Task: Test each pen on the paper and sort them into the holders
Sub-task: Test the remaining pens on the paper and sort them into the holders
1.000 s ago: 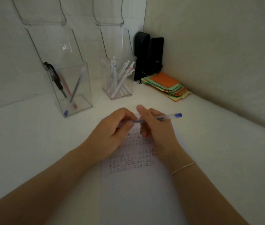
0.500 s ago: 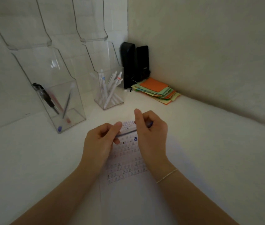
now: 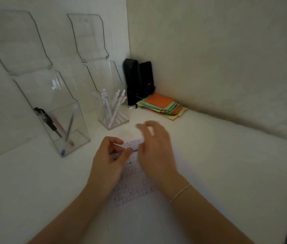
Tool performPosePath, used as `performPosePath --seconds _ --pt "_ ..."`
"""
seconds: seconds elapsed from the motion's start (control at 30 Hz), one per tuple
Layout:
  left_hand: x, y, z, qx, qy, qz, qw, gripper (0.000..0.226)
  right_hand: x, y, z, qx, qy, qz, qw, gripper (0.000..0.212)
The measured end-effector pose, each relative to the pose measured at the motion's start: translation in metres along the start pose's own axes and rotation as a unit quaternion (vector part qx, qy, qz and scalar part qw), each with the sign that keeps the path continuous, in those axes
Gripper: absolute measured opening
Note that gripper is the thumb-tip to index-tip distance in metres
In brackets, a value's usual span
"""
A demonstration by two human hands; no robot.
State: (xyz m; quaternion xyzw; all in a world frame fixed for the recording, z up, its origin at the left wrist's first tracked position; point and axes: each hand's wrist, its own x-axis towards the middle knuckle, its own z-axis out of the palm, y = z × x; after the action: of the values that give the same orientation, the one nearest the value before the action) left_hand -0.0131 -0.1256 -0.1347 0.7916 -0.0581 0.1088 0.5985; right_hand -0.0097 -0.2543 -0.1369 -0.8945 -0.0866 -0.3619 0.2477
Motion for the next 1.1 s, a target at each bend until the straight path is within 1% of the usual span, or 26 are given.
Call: performPosePath --seconds 0.03,0.1,0.13,0.2,0.23,0.3,0.33,0.37,0.4,0.43,0.47,0.5,0.57,0.6,0.63,0.7,0.77,0.8,0.87,0.93,1.0,1.03,1.1 --pt "0.002 0.005 -0.003 -0.005 0.003 0.004 1.000 0.022 -0.001 -0.011 -0.004 0.017 -0.059 -0.071 0.996 0.045" --pt "0.007 0.015 -0.013 -0.053 -0.004 -0.005 0.999 0.030 -0.001 -0.030 -0.010 0.021 -0.176 -0.162 0.971 0.050" --pt "0.011 0.020 -0.019 -0.092 -0.016 -0.016 0.996 0.032 0.003 -0.035 -0.011 0.000 -0.193 -0.189 0.963 0.051" --pt "0.019 0.026 -0.035 -0.153 -0.048 -0.024 0.987 0.027 0.020 -0.041 -0.016 -0.018 -0.199 -0.216 0.956 0.048" --pt "0.023 0.025 -0.043 -0.171 -0.062 -0.020 0.983 0.022 0.033 -0.045 -0.020 -0.021 -0.222 -0.214 0.951 0.047" --pt "0.029 0.016 -0.058 -0.176 -0.053 -0.008 0.983 0.014 0.066 -0.055 -0.031 -0.028 -0.258 -0.193 0.946 0.048" --pt "0.032 0.007 -0.065 -0.133 -0.029 0.006 0.991 0.012 0.086 -0.063 -0.037 -0.011 -0.257 -0.169 0.951 0.051" --pt "0.034 -0.004 -0.071 -0.044 -0.003 0.026 0.999 0.010 0.107 -0.072 -0.042 0.038 -0.247 -0.135 0.959 0.055" --pt "0.036 -0.016 -0.077 0.066 0.006 0.046 0.997 0.008 0.128 -0.082 -0.046 0.103 -0.230 -0.099 0.963 0.060" --pt "0.036 -0.027 -0.081 0.166 -0.005 0.058 0.984 0.008 0.149 -0.094 -0.049 0.160 -0.206 -0.070 0.963 0.063" --pt "0.037 -0.037 -0.084 0.230 -0.027 0.068 0.970 0.011 0.168 -0.107 -0.050 0.205 -0.182 -0.051 0.960 0.063" --pt "0.039 -0.046 -0.085 0.264 -0.053 0.080 0.960 0.016 0.184 -0.120 -0.049 0.247 -0.154 -0.037 0.956 0.061" --pt "0.041 -0.054 -0.083 0.306 -0.087 0.117 0.941 0.033 0.209 -0.146 -0.042 0.322 -0.076 -0.020 0.944 0.054" --pt "0.042 -0.055 -0.082 0.320 -0.091 0.133 0.934 0.039 0.216 -0.158 -0.036 0.343 -0.034 -0.016 0.938 0.050" --pt "0.043 -0.057 -0.082 0.321 -0.090 0.140 0.932 0.040 0.218 -0.168 -0.027 0.351 -0.002 -0.010 0.936 0.045" --pt "0.044 -0.059 -0.083 0.308 -0.086 0.146 0.936 0.029 0.214 -0.182 -0.006 0.316 0.026 -0.010 0.948 0.035" --pt "0.046 -0.063 -0.083 0.306 -0.079 0.153 0.936 0.021 0.202 -0.185 0.017 0.233 0.005 -0.052 0.971 0.030" --pt "0.046 -0.063 -0.081 0.309 -0.079 0.153 0.935 0.020 0.193 -0.180 0.029 0.194 -0.019 -0.081 0.977 0.030" --pt "0.047 -0.064 -0.081 0.312 -0.077 0.153 0.935 0.020 0.176 -0.172 0.049 0.145 -0.080 -0.123 0.978 0.032" --pt "0.047 -0.064 -0.081 0.317 -0.072 0.157 0.932 0.020 0.164 -0.162 0.063 0.108 -0.133 -0.147 0.974 0.025" --pt "0.047 -0.063 -0.082 0.328 -0.065 0.163 0.928 0.022 0.158 -0.153 0.069 0.073 -0.174 -0.156 0.970 0.009" --pt "0.046 -0.062 -0.083 0.332 -0.061 0.169 0.926 0.022 0.156 -0.150 0.069 0.065 -0.198 -0.150 0.967 0.006" --pt "0.044 -0.055 -0.084 0.338 -0.052 0.183 0.922 0.022 0.157 -0.148 0.065 0.071 -0.249 -0.124 0.958 0.009"
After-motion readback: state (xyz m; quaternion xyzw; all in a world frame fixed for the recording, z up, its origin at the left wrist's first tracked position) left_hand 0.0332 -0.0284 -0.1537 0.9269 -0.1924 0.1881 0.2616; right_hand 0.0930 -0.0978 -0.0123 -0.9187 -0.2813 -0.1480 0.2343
